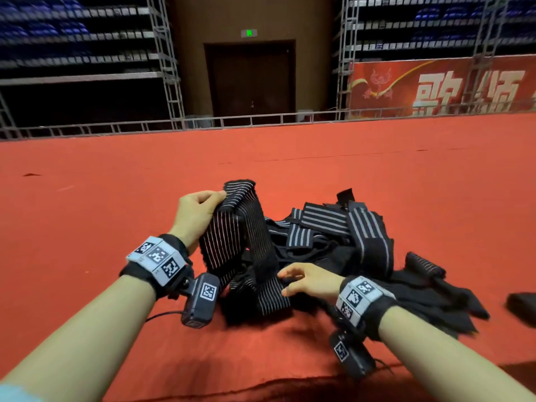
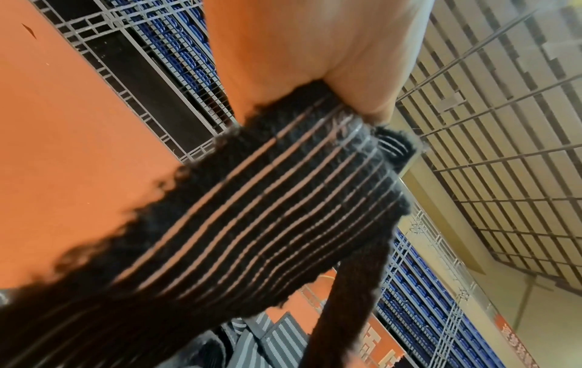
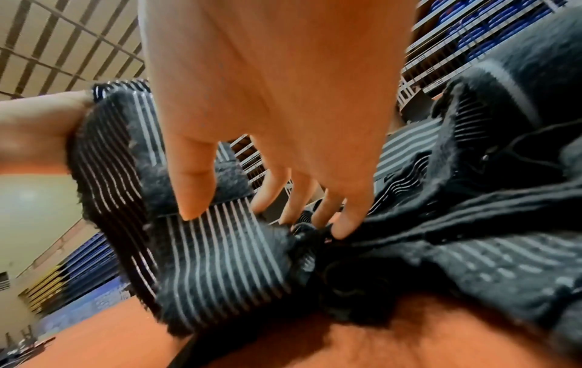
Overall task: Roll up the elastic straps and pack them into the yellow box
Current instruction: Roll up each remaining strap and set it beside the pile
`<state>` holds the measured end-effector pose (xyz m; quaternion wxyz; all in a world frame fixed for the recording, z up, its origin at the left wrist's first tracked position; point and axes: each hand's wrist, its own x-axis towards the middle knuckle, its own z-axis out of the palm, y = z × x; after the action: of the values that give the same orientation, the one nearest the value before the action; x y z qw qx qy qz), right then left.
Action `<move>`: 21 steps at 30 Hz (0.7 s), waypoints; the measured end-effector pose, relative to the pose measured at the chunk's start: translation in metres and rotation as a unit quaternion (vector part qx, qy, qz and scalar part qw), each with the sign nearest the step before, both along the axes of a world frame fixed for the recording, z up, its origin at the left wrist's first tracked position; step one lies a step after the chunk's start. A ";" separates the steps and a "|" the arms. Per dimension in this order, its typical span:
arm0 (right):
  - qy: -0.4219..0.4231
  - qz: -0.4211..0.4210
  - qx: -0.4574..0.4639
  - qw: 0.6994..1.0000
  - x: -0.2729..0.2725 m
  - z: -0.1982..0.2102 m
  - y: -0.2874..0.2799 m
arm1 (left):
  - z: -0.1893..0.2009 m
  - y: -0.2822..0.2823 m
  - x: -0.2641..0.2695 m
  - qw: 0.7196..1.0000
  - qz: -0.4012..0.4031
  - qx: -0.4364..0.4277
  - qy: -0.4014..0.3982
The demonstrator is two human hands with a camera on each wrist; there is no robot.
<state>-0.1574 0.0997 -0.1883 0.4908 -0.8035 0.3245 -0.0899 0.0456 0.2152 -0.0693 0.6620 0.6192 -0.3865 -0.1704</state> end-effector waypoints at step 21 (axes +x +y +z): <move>-0.374 -0.203 0.279 0.861 -0.082 0.040 -0.021 | -0.029 -0.025 0.040 0.992 0.111 0.036 0.046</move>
<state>-0.2394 0.0787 -0.1482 0.7498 -0.4557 0.2838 -0.3869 0.0851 0.1903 -0.0978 0.6716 0.6728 -0.2778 -0.1381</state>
